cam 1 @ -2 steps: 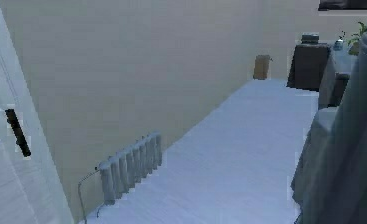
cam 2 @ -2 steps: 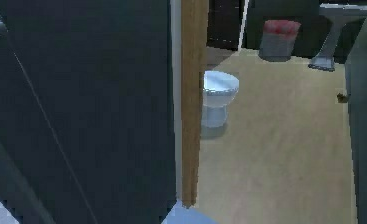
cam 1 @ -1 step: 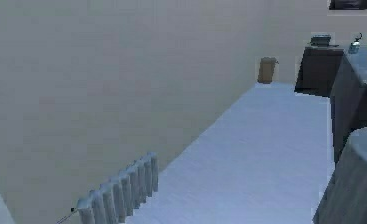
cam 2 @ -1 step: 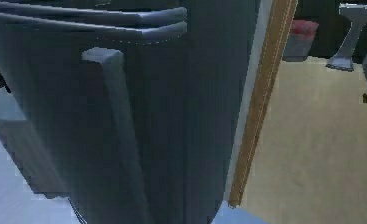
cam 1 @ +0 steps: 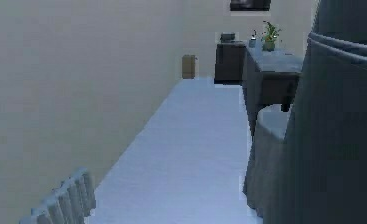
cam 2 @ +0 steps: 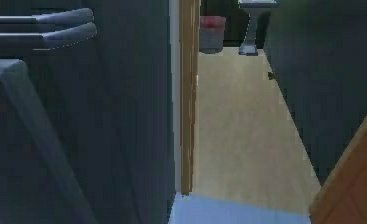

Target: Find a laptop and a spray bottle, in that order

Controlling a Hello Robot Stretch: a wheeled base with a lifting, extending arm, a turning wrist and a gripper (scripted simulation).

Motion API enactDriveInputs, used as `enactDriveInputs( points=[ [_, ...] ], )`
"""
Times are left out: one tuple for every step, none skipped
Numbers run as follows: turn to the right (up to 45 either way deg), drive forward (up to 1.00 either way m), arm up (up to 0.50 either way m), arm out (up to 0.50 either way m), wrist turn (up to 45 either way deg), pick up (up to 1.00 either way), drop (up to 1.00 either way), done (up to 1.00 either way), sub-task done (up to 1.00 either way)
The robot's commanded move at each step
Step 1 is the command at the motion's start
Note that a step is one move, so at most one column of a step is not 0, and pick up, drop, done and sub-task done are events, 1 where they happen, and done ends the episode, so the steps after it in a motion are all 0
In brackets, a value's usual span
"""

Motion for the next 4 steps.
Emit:
enactDriveInputs(
  points=[
    [0.0, 0.75, 0.0, 0.0, 0.0, 0.0, 0.0, 0.0, 0.0],
    [39.0, 0.0, 0.0, 0.0, 0.0, 0.0, 0.0, 0.0, 0.0],
    [0.0, 0.05, 0.0, 0.0, 0.0, 0.0, 0.0, 0.0, 0.0],
    [21.0, 0.0, 0.0, 0.0, 0.0, 0.0, 0.0, 0.0, 0.0]
  ],
)
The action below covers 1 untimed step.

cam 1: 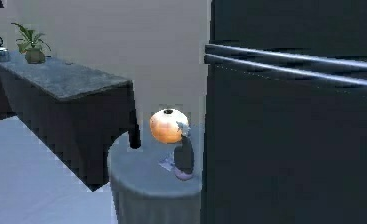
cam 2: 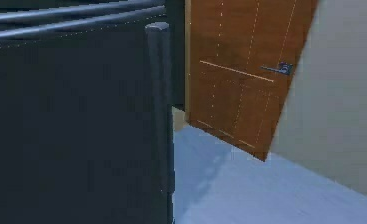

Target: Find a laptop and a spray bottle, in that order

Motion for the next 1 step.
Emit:
enactDriveInputs(
  points=[
    [0.0, 0.0, 0.0, 0.0, 0.0, 0.0, 0.0, 1.0, 0.0]
  ],
)
